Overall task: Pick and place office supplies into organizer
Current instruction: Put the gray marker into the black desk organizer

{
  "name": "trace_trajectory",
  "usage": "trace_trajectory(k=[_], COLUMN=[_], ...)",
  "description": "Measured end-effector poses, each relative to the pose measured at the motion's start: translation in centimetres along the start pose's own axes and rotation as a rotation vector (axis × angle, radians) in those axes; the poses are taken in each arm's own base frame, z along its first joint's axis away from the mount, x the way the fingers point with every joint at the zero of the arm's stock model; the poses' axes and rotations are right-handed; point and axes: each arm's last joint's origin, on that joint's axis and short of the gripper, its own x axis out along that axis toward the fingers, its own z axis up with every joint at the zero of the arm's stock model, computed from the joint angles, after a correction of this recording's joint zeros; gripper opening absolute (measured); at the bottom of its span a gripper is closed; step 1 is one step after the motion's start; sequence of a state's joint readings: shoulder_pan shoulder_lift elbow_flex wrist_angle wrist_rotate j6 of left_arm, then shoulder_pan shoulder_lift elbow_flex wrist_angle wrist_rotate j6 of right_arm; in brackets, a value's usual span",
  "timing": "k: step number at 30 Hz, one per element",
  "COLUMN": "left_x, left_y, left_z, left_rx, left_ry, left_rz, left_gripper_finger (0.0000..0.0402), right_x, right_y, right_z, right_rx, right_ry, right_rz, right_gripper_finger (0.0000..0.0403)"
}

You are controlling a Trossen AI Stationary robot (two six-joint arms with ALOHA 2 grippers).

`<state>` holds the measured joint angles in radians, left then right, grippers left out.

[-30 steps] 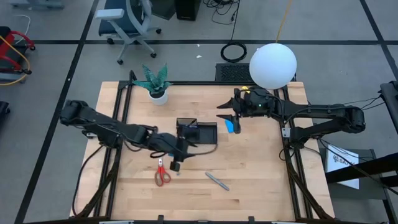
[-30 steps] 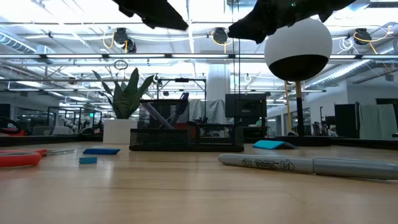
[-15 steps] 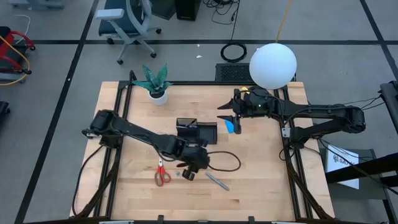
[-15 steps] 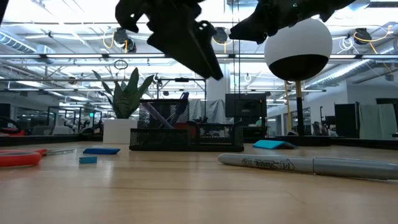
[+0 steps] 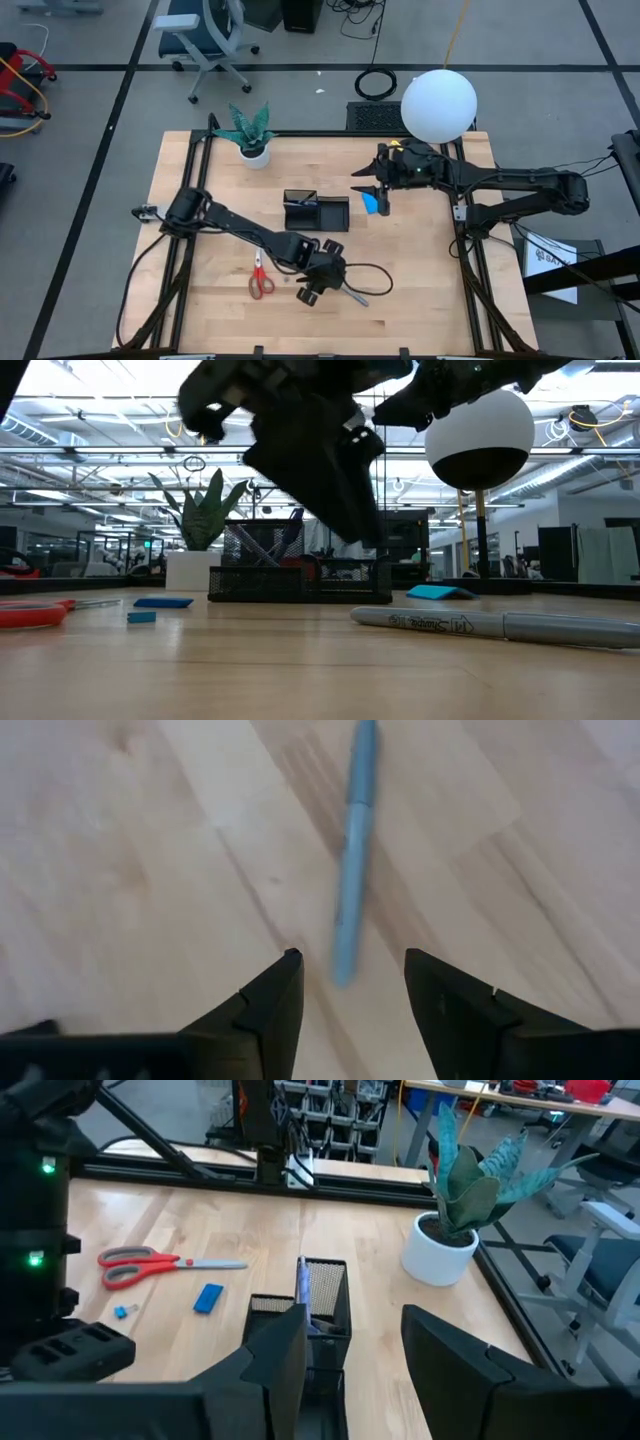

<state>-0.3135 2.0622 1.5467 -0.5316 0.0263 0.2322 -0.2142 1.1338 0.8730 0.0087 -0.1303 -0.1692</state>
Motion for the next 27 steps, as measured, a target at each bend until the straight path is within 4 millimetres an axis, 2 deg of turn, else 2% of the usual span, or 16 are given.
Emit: trace_trajectory(k=[13,20,27], left_x=[0.4,3.1,4.8], left_y=[-0.3,0.0,1.2], left_z=[0.5,-0.1,-1.0], left_rx=[0.005,0.018,-0.016], left_ry=[-0.052,-0.043,-0.005], left_rz=[0.006,-0.049,-0.005], left_gripper_finger=[0.0184,0.0184,0.0184], right_x=[-0.4,-0.4,-0.4], right_y=[0.0,0.0,0.0], right_z=[0.3,0.2,0.2], right_rx=[0.005,0.005,0.006], right_ry=[-0.016,-0.014,-0.012], right_rz=[-0.002,-0.002,-0.001], right_gripper_finger=[0.0155,0.0155,0.0155])
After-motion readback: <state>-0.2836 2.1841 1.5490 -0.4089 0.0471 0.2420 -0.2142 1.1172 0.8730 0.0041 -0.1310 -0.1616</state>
